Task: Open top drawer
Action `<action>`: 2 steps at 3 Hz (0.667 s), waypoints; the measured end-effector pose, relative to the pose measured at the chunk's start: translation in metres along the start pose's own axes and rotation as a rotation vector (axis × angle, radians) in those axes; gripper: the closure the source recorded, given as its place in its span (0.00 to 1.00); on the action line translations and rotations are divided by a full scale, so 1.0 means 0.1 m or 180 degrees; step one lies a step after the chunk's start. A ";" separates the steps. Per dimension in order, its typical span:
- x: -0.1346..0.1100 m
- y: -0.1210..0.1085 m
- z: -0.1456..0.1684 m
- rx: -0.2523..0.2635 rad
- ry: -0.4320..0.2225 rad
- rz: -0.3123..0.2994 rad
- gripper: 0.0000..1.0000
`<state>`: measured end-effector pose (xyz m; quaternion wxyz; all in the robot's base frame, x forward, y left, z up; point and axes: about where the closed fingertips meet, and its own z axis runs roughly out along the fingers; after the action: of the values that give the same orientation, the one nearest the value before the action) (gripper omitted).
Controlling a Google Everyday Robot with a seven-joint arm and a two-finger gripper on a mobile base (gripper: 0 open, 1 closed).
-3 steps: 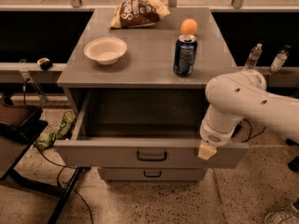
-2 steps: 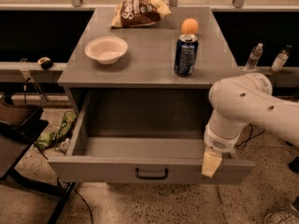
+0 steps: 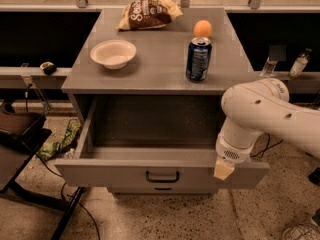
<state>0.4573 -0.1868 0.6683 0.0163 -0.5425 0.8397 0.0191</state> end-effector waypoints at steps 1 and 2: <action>0.00 0.01 -0.01 -0.0003 0.0001 0.0001 1.00; 0.15 0.20 -0.01 -0.0044 0.0038 0.0061 1.00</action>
Offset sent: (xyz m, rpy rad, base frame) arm -0.1863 -0.0430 -0.0033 -0.0352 0.1328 -0.1363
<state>0.4332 -0.1921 0.6687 0.0074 -0.5346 0.8448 0.0219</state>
